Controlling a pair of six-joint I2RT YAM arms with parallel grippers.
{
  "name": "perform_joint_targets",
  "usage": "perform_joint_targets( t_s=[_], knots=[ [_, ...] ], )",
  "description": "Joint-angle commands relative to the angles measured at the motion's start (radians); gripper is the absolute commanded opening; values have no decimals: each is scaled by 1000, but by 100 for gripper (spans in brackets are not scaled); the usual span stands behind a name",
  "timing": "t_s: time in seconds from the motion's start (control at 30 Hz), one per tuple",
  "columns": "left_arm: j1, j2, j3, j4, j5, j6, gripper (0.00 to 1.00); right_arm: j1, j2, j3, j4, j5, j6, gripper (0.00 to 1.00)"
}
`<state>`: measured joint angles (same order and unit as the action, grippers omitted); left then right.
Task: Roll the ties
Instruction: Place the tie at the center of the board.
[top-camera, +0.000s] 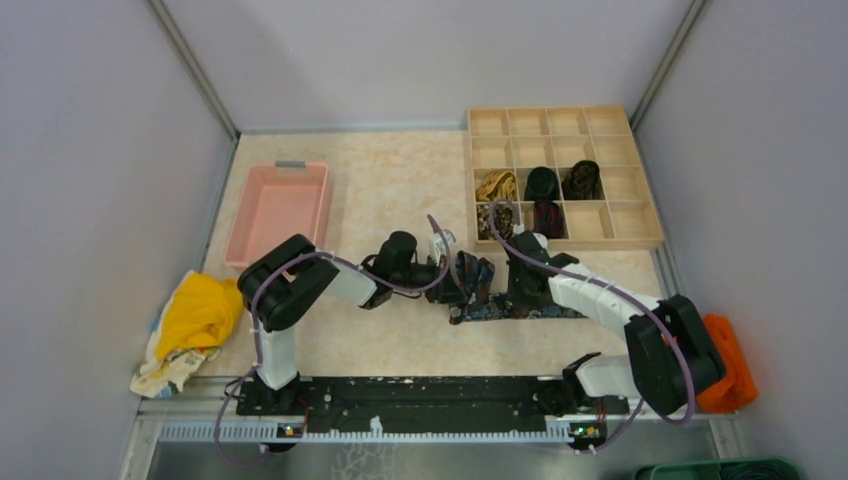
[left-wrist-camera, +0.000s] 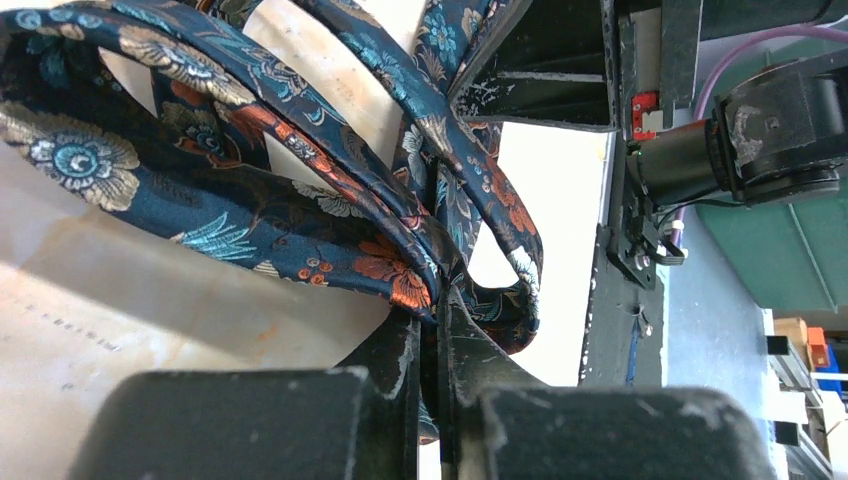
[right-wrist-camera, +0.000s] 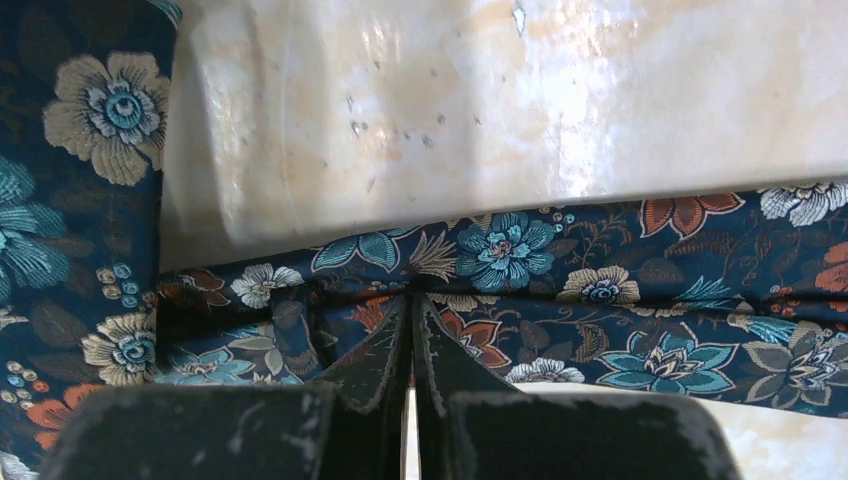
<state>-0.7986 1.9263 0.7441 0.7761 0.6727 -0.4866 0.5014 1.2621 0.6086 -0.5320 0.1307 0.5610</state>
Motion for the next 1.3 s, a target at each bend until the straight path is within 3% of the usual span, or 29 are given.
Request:
perform_joint_targets(
  t_s=[0.0,0.2,0.53,0.63,0.77,0.9,1.03,1.27],
  knots=[
    [24,-4,-35,43,-13,-9,6,10,80,8,23,83,16,0],
    [80,-86,-126,15,-81,-30,9,-9,140,18,-14,111,53,0],
    [107,-406,-250,-324,-432,9,13,-57,225,13,-14,125,83,0],
    [106,-460,-264,-414,-487,9,25,-72,224,7,-8,112,84,0],
    [107,-450,-278,-461,-491,-8,51,-76,230,0,3,105,81,0],
    [107,-403,-255,-522,-506,-32,52,-79,234,-12,13,110,94,0],
    [107,-452,-218,-613,-543,-36,52,-126,176,-41,18,128,124,0],
    [107,-629,-56,-961,-800,-66,57,-207,229,4,-56,159,161,0]
  ],
)
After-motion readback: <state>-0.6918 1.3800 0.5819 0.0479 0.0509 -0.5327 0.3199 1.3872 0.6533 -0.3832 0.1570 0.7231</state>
